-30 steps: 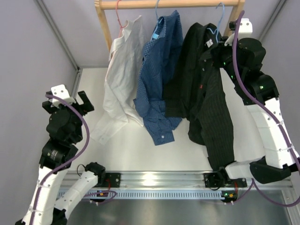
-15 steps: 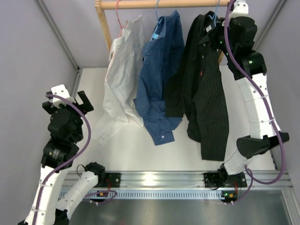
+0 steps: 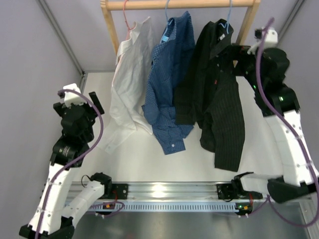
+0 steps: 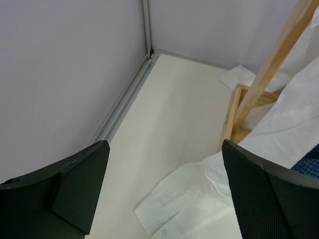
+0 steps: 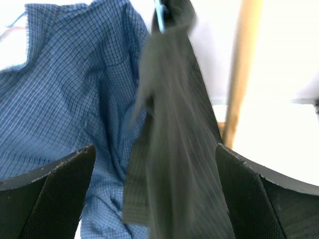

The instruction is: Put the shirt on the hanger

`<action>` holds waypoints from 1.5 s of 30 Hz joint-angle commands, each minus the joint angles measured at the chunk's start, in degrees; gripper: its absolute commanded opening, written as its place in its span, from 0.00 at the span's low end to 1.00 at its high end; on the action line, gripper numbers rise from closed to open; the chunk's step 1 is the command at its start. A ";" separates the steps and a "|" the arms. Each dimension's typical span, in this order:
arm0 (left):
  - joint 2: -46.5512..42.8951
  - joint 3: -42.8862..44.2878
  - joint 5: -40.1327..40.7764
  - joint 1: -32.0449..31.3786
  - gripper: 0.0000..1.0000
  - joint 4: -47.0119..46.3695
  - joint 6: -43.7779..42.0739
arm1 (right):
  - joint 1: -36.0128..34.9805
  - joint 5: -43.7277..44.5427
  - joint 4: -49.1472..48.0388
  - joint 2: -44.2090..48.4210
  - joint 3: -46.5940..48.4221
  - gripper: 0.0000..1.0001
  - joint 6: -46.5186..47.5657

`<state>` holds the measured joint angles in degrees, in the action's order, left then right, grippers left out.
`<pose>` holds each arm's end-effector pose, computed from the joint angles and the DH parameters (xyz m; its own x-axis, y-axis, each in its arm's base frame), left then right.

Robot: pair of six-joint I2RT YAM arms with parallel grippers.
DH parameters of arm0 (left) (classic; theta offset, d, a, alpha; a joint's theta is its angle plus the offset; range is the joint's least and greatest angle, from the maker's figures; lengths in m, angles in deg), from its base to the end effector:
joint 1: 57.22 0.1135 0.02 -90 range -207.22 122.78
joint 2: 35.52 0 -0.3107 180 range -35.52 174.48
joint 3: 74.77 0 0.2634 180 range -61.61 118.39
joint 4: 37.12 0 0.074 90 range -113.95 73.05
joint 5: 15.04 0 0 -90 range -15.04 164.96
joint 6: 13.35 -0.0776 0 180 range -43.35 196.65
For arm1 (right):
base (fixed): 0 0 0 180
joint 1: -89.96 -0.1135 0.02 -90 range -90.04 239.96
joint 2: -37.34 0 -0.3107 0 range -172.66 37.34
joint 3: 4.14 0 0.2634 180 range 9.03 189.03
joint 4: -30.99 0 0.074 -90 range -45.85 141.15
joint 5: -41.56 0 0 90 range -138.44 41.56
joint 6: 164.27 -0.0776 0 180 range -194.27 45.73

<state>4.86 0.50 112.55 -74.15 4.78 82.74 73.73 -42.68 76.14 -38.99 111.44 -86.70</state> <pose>0.1418 0.0063 0.4489 -0.0791 -0.0638 -0.9948 -0.3589 0.9329 -0.0313 0.2911 0.0766 0.5665 -0.1356 0.1836 -0.9736 -0.1567 0.9663 0.2040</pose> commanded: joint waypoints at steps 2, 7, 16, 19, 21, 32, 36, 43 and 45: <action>2.42 -0.32 -0.06 0.58 0.98 4.31 5.07 | 0.58 3.64 -0.62 18.03 -16.07 1.00 1.96; -2.14 -1.19 -2.68 0.49 0.98 9.93 7.45 | 0.67 9.79 7.99 36.56 -31.02 1.00 4.25; -12.77 -0.15 -10.15 0.49 0.98 19.24 8.86 | 0.58 12.96 20.21 51.28 -35.35 0.99 4.34; -14.53 0.73 -10.25 0.58 0.98 21.97 8.50 | 0.58 12.96 21.71 52.78 -35.96 0.99 3.90; -15.50 1.00 -10.95 0.49 0.98 23.82 8.59 | 0.67 13.40 22.68 53.74 -36.32 0.99 3.64; -17.09 0.03 -12.27 0.49 0.98 24.53 8.59 | 0.58 13.93 23.30 55.86 -36.58 0.99 3.99; -16.13 0.12 -12.97 0.49 0.98 24.44 8.85 | 0.59 14.37 23.21 55.77 -36.23 0.99 4.16; -15.68 0.56 -14.38 0.58 0.98 24.44 8.77 | 0.59 14.81 22.86 55.68 -36.05 0.99 3.99; -15.77 0.65 -14.47 0.49 0.98 24.44 8.77 | 0.59 14.72 22.77 55.33 -36.31 0.99 3.99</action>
<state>-11.60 -0.14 98.89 -73.89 29.30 91.35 73.75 -28.70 98.65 16.41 73.95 -83.27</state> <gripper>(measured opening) 0.981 0.993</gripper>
